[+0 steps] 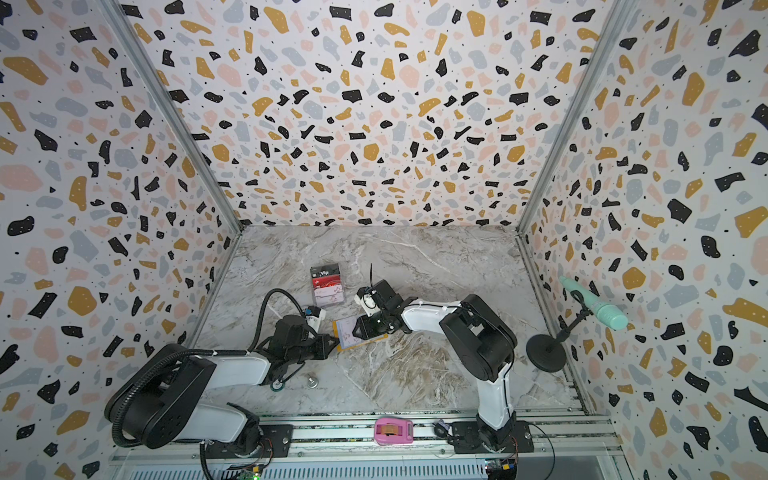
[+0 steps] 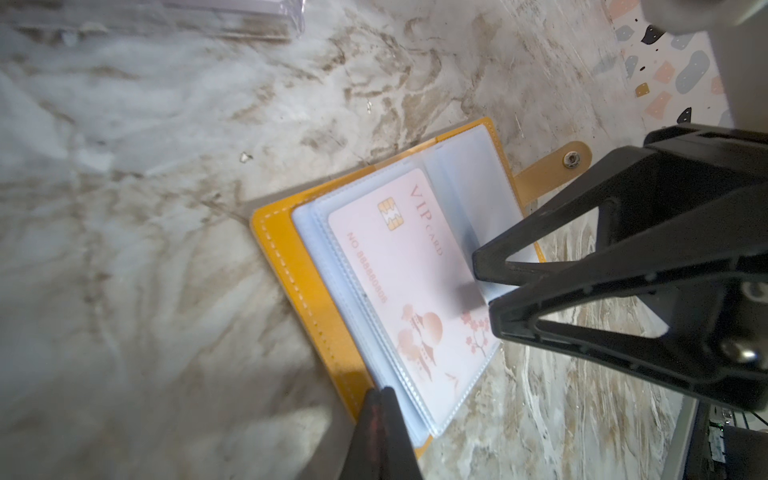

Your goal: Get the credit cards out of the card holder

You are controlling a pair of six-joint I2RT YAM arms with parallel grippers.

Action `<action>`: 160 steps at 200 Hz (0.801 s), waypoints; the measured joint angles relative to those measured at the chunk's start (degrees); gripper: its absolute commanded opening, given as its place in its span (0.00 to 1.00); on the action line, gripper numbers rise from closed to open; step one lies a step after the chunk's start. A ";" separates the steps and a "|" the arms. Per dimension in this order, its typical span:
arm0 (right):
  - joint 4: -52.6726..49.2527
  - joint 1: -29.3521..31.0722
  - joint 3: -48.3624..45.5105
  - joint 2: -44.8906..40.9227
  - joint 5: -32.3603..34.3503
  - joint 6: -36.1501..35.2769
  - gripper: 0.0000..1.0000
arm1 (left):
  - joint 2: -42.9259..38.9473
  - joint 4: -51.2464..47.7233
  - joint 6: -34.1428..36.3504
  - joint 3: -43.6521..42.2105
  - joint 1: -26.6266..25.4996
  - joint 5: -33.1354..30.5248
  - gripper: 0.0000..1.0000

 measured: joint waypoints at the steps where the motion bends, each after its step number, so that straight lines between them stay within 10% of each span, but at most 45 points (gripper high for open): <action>1: 0.02 0.00 0.00 0.02 -0.02 0.07 0.36 | 0.00 0.00 0.00 0.00 0.00 0.00 0.00; 160: 8.09 -2.82 -1.03 1.81 -9.97 6.78 0.30 | 0.28 -0.35 0.07 0.42 0.00 0.00 0.00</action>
